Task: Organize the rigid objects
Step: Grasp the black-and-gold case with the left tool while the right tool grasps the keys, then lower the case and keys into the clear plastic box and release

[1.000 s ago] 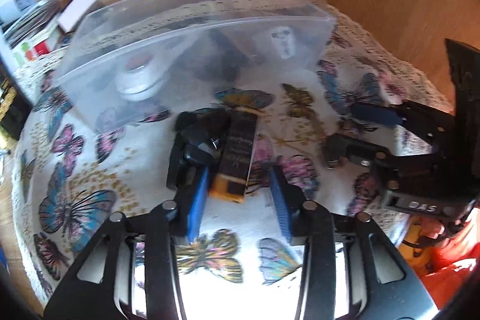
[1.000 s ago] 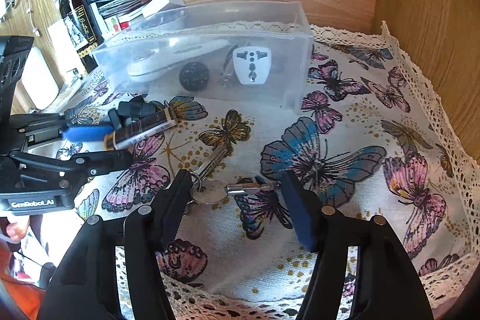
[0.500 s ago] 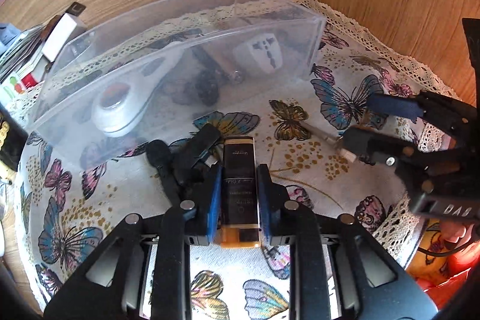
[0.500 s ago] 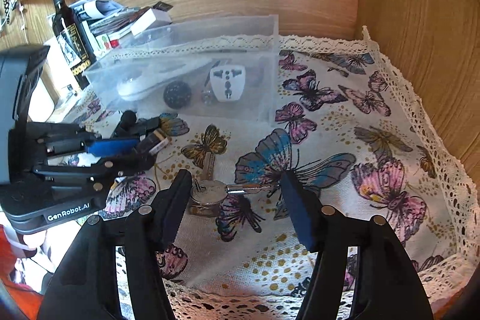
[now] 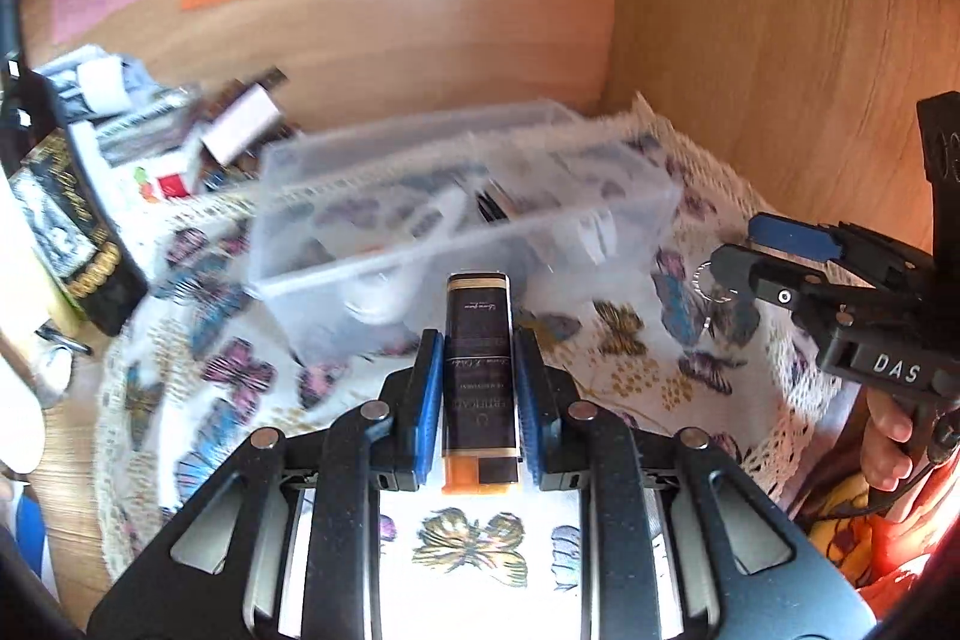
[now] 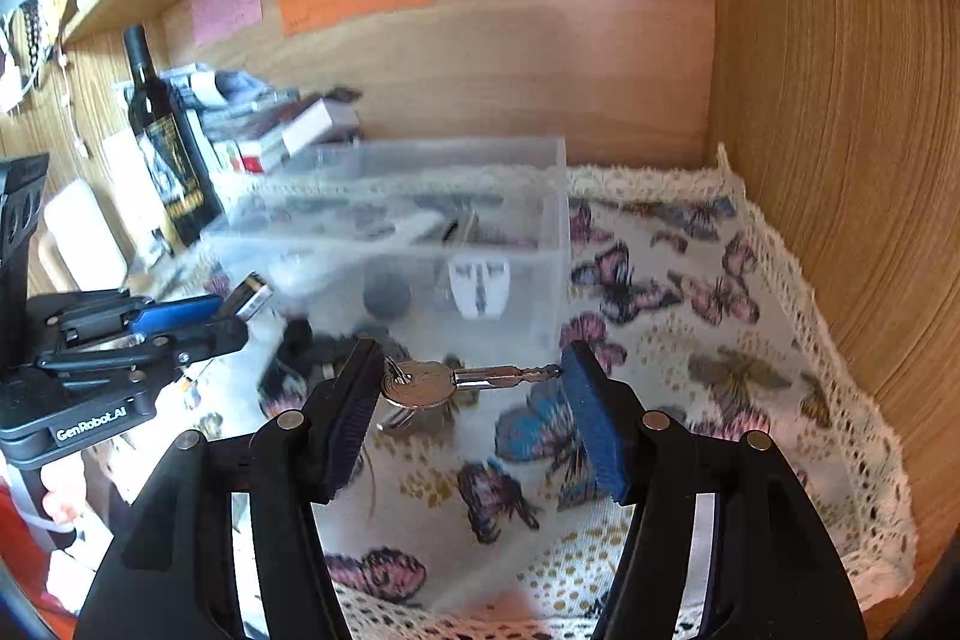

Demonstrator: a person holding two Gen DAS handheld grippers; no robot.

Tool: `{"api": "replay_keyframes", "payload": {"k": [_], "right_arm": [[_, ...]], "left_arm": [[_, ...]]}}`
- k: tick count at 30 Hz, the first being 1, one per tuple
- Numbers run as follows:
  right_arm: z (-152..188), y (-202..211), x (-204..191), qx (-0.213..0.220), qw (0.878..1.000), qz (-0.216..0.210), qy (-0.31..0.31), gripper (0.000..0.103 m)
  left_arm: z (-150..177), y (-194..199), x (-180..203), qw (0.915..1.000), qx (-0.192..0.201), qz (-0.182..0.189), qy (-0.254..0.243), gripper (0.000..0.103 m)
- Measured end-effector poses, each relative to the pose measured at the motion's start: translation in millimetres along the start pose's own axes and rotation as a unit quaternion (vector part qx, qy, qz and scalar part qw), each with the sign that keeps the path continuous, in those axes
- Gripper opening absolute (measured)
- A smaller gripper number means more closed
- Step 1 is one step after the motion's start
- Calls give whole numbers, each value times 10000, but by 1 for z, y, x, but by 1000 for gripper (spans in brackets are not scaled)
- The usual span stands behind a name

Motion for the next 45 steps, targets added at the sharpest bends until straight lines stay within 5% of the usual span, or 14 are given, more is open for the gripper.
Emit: {"api": "replay_keyframes", "payload": {"k": [20,38,45], "right_arm": [[-96,-13,-23,941,9953,-193,127,58],[-56,-106,-22,-215,9995,-193,160,58],[-45,-119,-23,-411,9988,-157,222,59]], "left_arm": [[-71,24,-66,9935,949,-483,394,23],[-52,-63,-98,9957,49,-536,753,23],[-50,-67,-95,9959,27,-549,718,23]]}}
Point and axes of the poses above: each gripper's, at about its wrist camera, not at the fingertips, and y roughly against the way its jaws point, x to its right, z to its underside, the point moved 10 cm from there along -y, roughly the way its jaws point, and after that the axes turned 5 degrees about x, right-handed, at the moved point
